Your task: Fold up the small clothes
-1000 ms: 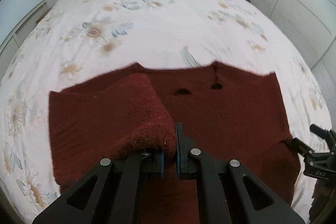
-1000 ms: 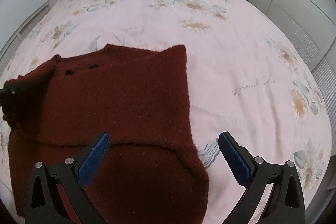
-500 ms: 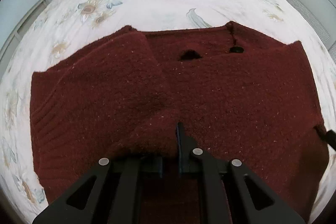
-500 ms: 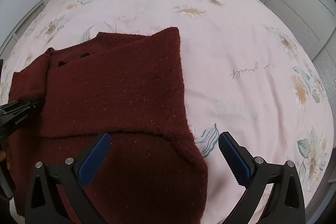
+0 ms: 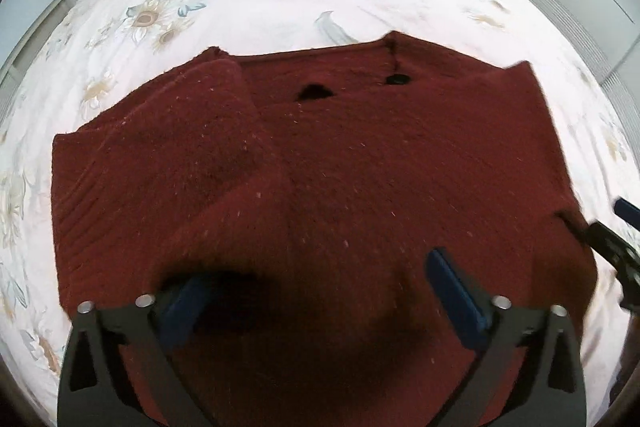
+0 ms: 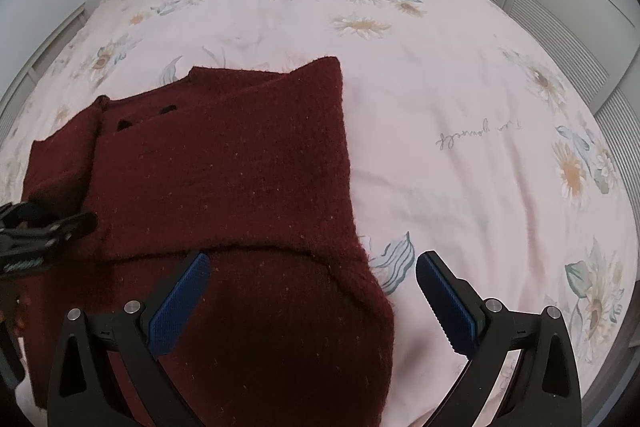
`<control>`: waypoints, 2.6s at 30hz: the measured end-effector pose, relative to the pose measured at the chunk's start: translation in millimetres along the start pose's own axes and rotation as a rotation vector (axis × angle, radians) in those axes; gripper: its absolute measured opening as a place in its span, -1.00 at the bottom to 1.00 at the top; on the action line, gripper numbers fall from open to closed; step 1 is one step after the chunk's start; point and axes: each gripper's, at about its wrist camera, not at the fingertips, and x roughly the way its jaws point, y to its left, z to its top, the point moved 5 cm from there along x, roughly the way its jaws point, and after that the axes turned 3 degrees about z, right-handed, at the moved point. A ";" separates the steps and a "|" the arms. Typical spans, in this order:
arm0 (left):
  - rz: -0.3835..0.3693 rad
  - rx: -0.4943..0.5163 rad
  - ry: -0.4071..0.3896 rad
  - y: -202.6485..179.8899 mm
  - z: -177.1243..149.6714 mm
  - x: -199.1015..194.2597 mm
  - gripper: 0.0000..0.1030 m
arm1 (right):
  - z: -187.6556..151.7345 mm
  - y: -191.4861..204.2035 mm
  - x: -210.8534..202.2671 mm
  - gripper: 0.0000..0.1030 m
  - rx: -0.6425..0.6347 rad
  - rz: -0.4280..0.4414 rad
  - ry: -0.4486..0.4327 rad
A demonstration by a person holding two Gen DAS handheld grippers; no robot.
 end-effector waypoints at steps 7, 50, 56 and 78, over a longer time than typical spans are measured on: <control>-0.031 0.006 0.022 26.9 -25.6 -20.8 0.98 | -6.1 0.7 1.1 0.99 -0.001 0.008 0.010; 0.032 -0.145 0.057 171.4 -49.4 5.2 -0.57 | 42.6 261.5 5.7 0.99 -0.546 0.197 0.038; 0.024 -0.149 0.061 175.0 -53.6 1.9 -0.57 | 40.9 319.6 32.1 0.99 -0.600 0.308 0.140; 0.035 -0.139 0.066 178.1 -62.1 9.9 -0.55 | 27.2 333.0 81.1 -0.67 -0.579 0.289 0.208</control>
